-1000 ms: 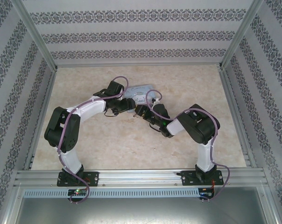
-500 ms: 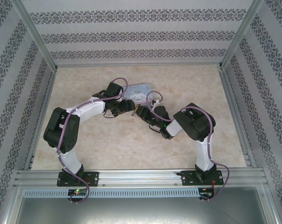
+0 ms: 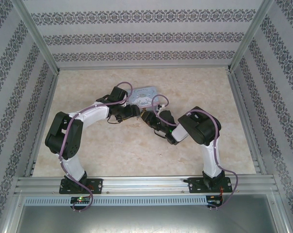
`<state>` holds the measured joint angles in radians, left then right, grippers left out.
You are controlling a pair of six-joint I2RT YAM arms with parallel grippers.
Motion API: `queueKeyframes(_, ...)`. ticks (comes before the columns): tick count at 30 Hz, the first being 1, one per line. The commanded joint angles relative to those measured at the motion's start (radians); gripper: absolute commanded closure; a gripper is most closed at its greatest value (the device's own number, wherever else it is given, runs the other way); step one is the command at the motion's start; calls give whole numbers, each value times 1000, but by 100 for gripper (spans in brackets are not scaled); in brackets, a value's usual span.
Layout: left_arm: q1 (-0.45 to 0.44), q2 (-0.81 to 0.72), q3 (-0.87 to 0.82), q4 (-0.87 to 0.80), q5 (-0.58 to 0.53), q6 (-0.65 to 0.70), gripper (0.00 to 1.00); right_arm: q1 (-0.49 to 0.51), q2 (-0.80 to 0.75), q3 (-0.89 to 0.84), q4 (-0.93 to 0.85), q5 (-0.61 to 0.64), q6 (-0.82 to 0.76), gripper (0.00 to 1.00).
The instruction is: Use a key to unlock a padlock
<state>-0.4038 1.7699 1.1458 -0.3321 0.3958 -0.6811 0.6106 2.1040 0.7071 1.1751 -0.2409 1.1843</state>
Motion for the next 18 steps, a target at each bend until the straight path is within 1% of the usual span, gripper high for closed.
queueKeyframes(1,11,-38,-12,22,16,8,27,5,43,3,-91,0,12,82)
queueKeyframes(7,10,-68,-33,22,18,7,27,2,37,-1,-89,-11,14,94)
queueKeyframes(11,10,-95,-64,31,18,5,27,-4,31,-9,-83,-28,15,100)
queueKeyframes(15,10,-118,-108,54,22,12,27,-19,20,-19,-81,-67,19,100)
queueKeyframes(18,11,-130,-145,94,40,19,28,-39,14,-26,-68,-129,25,100)
